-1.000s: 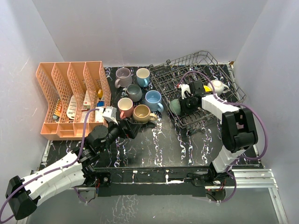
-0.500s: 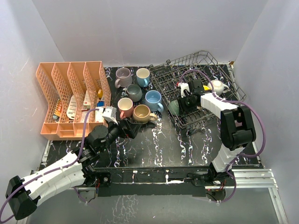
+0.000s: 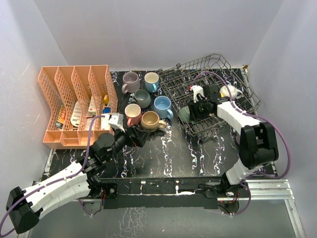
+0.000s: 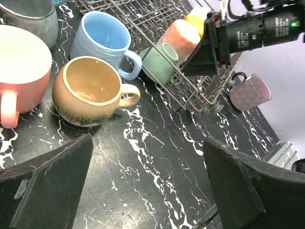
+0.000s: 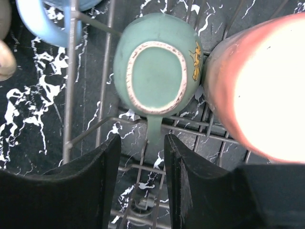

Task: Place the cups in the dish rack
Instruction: Turn the cup upside down in the dish rack, then pick up the cup at the center of the board.

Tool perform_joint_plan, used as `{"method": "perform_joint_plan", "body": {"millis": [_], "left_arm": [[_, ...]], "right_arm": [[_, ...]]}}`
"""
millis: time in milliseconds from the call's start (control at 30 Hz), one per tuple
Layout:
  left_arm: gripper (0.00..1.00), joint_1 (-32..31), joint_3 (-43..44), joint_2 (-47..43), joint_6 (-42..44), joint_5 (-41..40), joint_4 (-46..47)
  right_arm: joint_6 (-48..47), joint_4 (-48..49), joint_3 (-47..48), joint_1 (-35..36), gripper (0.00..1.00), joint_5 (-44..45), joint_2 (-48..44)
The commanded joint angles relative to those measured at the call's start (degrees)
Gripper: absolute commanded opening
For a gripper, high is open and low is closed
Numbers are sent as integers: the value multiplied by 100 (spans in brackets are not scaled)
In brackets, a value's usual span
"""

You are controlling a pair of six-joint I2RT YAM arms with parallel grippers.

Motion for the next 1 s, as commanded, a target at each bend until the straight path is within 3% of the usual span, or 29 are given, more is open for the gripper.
{"method": "perform_joint_plan", "body": {"millis": [0, 233, 367, 700, 867, 967], "left_arm": [[97, -13, 109, -34, -39, 40, 191], [97, -13, 244, 32, -348, 115, 319], [97, -9, 916, 271, -936, 108, -29], [97, -16, 4915, 2358, -3552, -242, -3147], [97, -70, 6583, 3222, -3988, 181, -3814], [97, -154, 6975, 3308, -4059, 219, -3787]], "right_arm": [[-308, 189, -166, 3, 45, -225, -667], [-714, 198, -529, -182, 46, -953, -1467], [-814, 198, -743, -624, 46, -1920, -1932], [-682, 558, -1394, -1773, 47, -3261, -3110], [-592, 544, -1466, -2348, 47, -3536, -3298], [-480, 573, -1450, -2633, 47, -3676, -3303]]}}
